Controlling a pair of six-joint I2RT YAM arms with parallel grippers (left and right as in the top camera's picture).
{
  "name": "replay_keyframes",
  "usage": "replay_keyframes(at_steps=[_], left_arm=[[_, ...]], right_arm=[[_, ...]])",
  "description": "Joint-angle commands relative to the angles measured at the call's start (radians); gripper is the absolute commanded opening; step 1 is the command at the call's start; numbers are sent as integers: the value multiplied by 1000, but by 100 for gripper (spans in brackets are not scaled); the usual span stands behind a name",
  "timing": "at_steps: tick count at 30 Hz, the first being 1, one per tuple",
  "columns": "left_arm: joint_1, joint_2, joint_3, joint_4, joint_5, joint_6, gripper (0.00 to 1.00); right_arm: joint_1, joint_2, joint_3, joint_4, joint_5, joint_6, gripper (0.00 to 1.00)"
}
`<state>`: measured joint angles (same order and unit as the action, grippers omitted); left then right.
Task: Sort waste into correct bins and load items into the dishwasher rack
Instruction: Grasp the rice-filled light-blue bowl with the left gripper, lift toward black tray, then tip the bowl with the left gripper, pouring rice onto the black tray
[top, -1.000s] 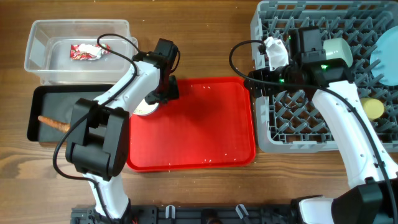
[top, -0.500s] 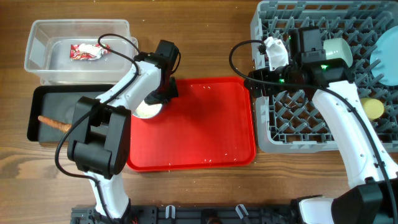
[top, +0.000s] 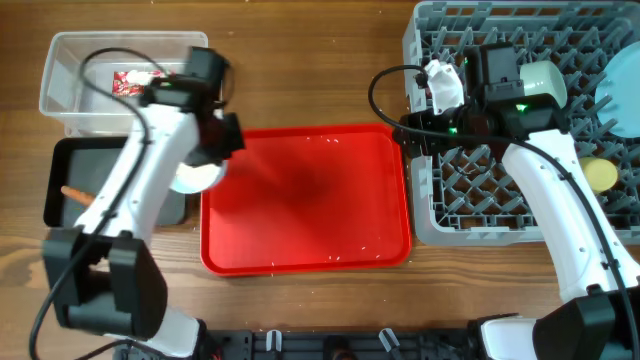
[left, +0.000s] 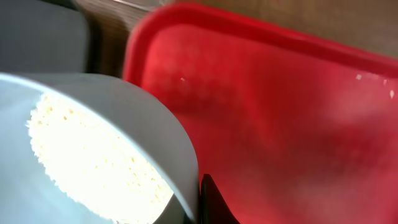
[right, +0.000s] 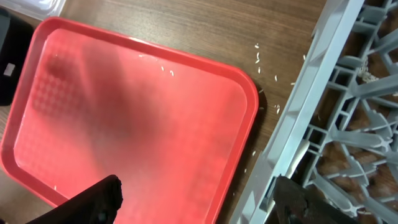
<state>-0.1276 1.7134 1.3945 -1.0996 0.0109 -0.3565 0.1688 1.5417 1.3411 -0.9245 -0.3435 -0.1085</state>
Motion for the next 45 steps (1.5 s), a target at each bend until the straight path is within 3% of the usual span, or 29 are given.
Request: replay_keyframes(at_steps=[1, 8, 15, 20, 28, 45], left_arm=[[161, -18, 8, 4, 240, 156, 4], [473, -15, -17, -5, 673, 396, 4], [701, -15, -154, 34, 917, 545, 4], [776, -15, -221, 82, 1114, 616, 4], [778, -15, -232, 106, 1258, 667, 4], [858, -13, -304, 163, 1261, 668, 4]], right_arm=[[2, 8, -7, -8, 0, 5, 80], [2, 8, -7, -13, 14, 5, 80], [2, 8, -7, -13, 14, 5, 80], [2, 8, -7, -20, 14, 4, 80], [2, 8, -7, -61, 64, 4, 80], [2, 8, -6, -91, 97, 4, 80]])
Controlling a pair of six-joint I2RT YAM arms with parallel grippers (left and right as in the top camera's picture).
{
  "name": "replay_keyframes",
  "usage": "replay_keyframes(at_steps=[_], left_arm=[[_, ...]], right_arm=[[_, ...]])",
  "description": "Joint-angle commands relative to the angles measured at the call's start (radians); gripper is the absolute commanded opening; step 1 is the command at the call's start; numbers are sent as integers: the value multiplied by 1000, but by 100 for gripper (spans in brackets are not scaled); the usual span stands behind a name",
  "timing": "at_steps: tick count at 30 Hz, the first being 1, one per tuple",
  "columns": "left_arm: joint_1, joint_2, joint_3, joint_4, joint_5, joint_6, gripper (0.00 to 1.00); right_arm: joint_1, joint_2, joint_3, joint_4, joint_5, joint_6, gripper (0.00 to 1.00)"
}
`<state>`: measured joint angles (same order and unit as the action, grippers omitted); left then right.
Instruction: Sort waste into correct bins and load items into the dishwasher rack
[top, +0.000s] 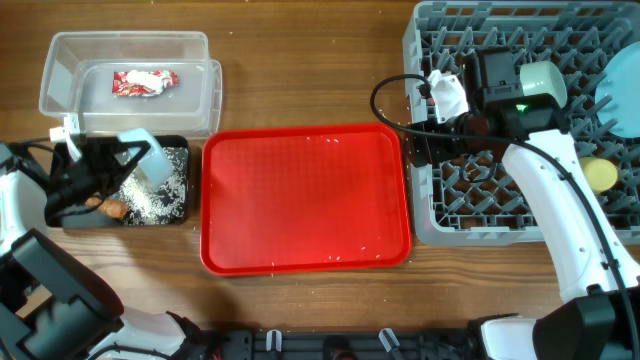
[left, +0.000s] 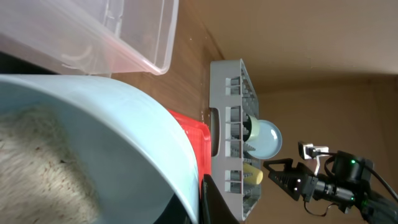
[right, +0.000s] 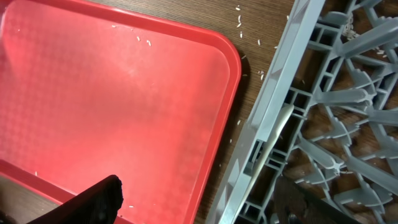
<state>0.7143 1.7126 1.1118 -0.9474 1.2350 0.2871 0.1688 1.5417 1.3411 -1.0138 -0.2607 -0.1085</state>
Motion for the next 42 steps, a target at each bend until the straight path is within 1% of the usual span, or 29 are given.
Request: replay_keyframes(at_steps=[1, 4, 5, 6, 7, 8, 9, 10, 11, 12, 13, 14, 15, 16, 17, 18, 19, 20, 21, 22, 24, 26, 35, 38, 40, 42], left_arm=[[18, -12, -29, 13, 37, 24, 4], [39, -12, -45, 13, 43, 24, 4], [50, -12, -47, -2, 72, 26, 4], [59, -12, -47, -1, 93, 60, 4], [63, -11, -47, -8, 105, 39, 4], [68, -11, -48, 0, 123, 90, 4], [69, -7, -48, 40, 110, 39, 4], [76, 1, -48, 45, 123, -27, 4], [77, 5, -48, 59, 130, -11, 4], [76, 8, -48, 25, 148, -6, 4], [78, 8, -48, 18, 154, 49, 4], [78, 12, -48, 14, 155, 30, 4], [84, 12, -48, 18, 163, 45, 4], [84, 16, -48, 22, 173, 2, 4], [88, 16, -48, -3, 212, 51, 4], [86, 21, -48, 33, 211, 30, 4], [92, 29, -48, 29, 232, -28, 4], [96, 30, -48, 42, 240, 5, 4], [95, 39, -48, 72, 236, -85, 4], [101, 43, -48, 54, 276, -79, 4], [103, 51, -48, 103, 322, -155, 4], [99, 51, -48, 85, 342, -164, 4], [99, 51, -48, 92, 295, -161, 4], [94, 46, -48, 38, 254, -150, 4], [69, 24, -48, -63, 239, -57, 4], [23, -13, -48, -158, 193, 29, 4]], right_arm=[[2, 8, -6, -2, 14, 4, 80], [2, 8, -6, -4, 14, 4, 80], [2, 8, -6, -4, 14, 4, 80], [2, 8, -6, -4, 14, 4, 80], [2, 8, -6, -4, 14, 5, 80], [2, 8, -6, -6, 14, 5, 80], [2, 8, -6, -6, 14, 6, 80], [2, 8, -6, -6, 14, 6, 80], [2, 8, -6, -12, 14, 6, 80], [2, 8, -6, -17, 14, 6, 80], [2, 8, -6, -20, 14, 6, 80], [2, 8, -6, -19, 14, 6, 80], [2, 8, -6, -19, 14, 5, 80], [2, 8, -6, -19, 14, 6, 80], [2, 8, -6, -21, 14, 6, 80], [2, 8, -6, -21, 14, 6, 80], [2, 8, -6, -21, 14, 5, 80], [2, 8, -6, -23, 14, 5, 80], [2, 8, -6, -23, 14, 6, 80], [2, 8, -6, -23, 14, 4, 80], [2, 8, -6, -23, 15, 4, 80], [2, 8, -6, -24, 21, 4, 80], [2, 8, -6, -23, 21, 4, 80], [2, 8, -6, -23, 21, 5, 80], [2, 8, -6, -24, 21, 7, 80], [2, 8, -6, -24, 21, 8, 80]])
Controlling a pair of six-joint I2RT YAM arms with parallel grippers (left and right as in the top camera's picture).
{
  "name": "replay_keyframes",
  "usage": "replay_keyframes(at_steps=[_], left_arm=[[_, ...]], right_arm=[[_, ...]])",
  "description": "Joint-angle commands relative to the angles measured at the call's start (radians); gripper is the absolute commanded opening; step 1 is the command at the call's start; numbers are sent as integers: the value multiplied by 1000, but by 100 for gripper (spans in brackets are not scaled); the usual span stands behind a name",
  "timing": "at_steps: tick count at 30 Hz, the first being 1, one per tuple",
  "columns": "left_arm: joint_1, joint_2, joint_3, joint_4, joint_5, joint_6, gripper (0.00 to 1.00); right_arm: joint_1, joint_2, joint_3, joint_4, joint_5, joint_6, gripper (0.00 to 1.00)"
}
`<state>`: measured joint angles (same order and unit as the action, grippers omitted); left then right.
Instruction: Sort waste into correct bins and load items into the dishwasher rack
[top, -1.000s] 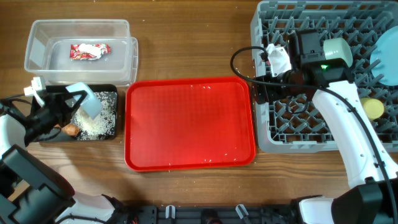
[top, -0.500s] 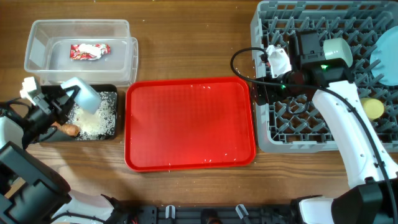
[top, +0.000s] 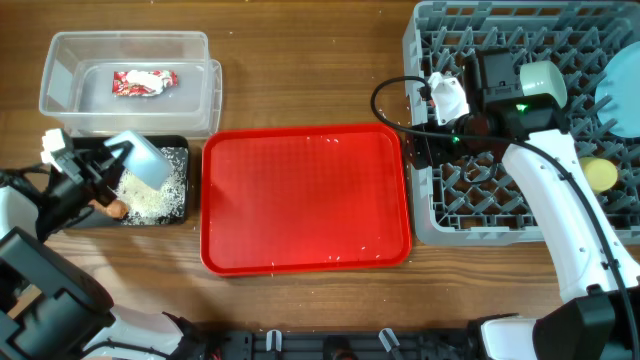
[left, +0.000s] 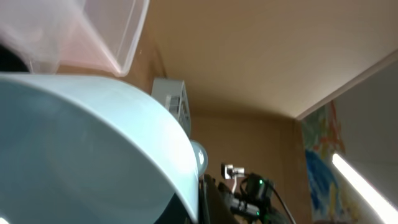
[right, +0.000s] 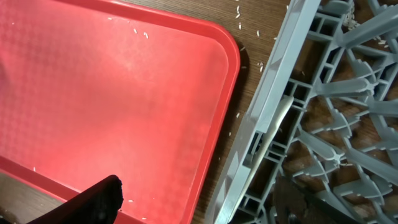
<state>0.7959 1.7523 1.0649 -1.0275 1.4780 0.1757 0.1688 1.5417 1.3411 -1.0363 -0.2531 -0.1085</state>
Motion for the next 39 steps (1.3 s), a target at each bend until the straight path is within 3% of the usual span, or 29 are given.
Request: replay_keyframes(at_steps=[1, 7, 12, 18, 23, 24, 28, 31, 33, 34, 39], left_arm=[[-99, -76, -1, -110, -71, 167, 4], [-439, -154, -1, -32, -255, 126, 4], [-807, -154, -1, 237, -628, -193, 4], [-1152, -152, -1, 430, -1036, -459, 5], [-1299, -153, -1, 489, -1152, -499, 26], [-1303, -153, -1, 489, -1172, -499, 33], [-1239, -183, 21, 426, -1188, -499, 33], [-1081, -294, 54, 282, -1188, -498, 38], [-952, -381, 54, 206, -1188, -498, 52], [-886, -420, 54, 169, -1188, -498, 61], [-644, -510, 53, 63, -1188, -498, 76]], right_arm=[[2, 8, -6, -2, 14, 7, 80], [2, 8, -6, -4, 40, 33, 80], [2, 8, -6, -10, 47, 34, 80], [2, 8, -6, -15, 48, 34, 80], [2, 8, -6, -12, 47, 34, 80], [2, 8, -6, -12, 47, 34, 81], [2, 8, -6, 18, -106, 33, 97], [5, 8, -6, 96, -219, 94, 95], [31, 8, -6, 103, -218, 99, 94], [53, 9, -7, 101, -202, 116, 93], [205, 44, -8, 76, -22, 195, 90]])
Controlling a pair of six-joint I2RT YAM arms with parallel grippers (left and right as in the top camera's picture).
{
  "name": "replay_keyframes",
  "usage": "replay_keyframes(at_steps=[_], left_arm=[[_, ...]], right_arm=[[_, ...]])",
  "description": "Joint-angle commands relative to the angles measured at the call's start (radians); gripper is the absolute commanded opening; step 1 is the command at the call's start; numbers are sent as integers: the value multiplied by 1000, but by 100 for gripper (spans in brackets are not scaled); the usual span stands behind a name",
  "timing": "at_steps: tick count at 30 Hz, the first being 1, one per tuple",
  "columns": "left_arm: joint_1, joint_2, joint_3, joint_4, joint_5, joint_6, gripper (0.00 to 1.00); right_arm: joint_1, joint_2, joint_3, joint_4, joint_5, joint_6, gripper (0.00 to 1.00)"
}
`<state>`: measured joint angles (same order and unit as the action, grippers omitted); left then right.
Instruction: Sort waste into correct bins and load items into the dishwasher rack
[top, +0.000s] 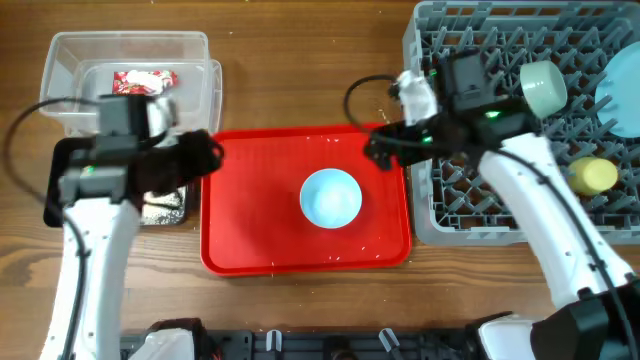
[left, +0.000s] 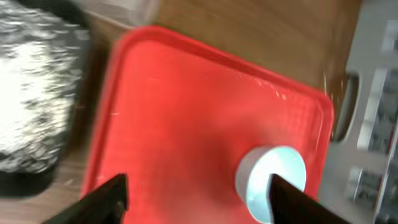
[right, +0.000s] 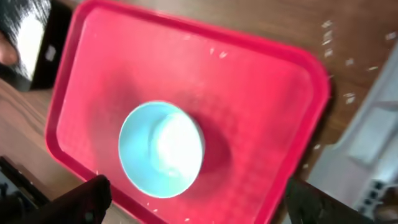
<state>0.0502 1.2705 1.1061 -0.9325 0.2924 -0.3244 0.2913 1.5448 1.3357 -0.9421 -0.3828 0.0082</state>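
An empty light blue bowl (top: 331, 197) stands upright in the middle of the red tray (top: 250, 225). It also shows in the left wrist view as the bowl (left: 273, 180), and in the right wrist view as the bowl (right: 161, 149). My left gripper (top: 205, 155) hangs open over the tray's left edge, with nothing in it (left: 199, 208). My right gripper (top: 380, 148) is open above the tray's far right corner, up and right of the bowl (right: 199, 205). The grey dishwasher rack (top: 425, 225) sits at the right.
A black bin (top: 60, 170) holding white rice (left: 31, 118) lies left of the tray. Behind it a clear bin (top: 60, 60) holds a red wrapper (top: 140, 80). In the rack are a pale green cup (top: 545, 85), a yellow item (top: 595, 175) and a blue plate (top: 620, 95).
The bowl was in my left gripper, tilted over the black bin; it now stands empty on the tray and that gripper is open. My right gripper has moved from the rack's edge to over the tray.
My left gripper first held the bowl with rice in it at the tray's left edge. Then it held the bowl tipped over the black bin, with rice lying in the bin. The bowl was still tilted there afterwards. Now it stands empty on the tray, let go.
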Motion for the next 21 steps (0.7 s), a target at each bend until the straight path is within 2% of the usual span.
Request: replay_keyframes(at_steps=[1, 3, 6, 8, 11, 14, 16, 17, 19, 21], left_arm=[[135, -27, 12, -46, -2, 2, 77], [146, -25, 12, -53, -2, 2, 78], [143, -25, 12, -53, -2, 2, 79], [143, -25, 12, -53, -2, 2, 80], [143, -25, 12, -53, -2, 2, 80], [143, -25, 12, -56, -2, 2, 81], [143, -25, 11, -60, -2, 2, 81], [143, -25, 11, -61, -2, 2, 81], [143, -25, 11, -60, -2, 2, 81], [143, -25, 11, -61, -2, 2, 80]], right_arm=[[122, 69, -3, -32, 137, 103, 89], [159, 116, -3, -49, 195, 165, 87], [190, 201, -3, -53, 180, 204, 81], [214, 269, -3, -58, 163, 209, 72], [230, 361, -3, -61, 182, 264, 65], [230, 443, -3, -44, 182, 271, 49], [229, 466, -2, -30, 233, 285, 20], [227, 460, 3, -31, 252, 288, 12], [218, 435, 23, -40, 293, 290, 4], [192, 363, 72, -65, 382, 290, 4]])
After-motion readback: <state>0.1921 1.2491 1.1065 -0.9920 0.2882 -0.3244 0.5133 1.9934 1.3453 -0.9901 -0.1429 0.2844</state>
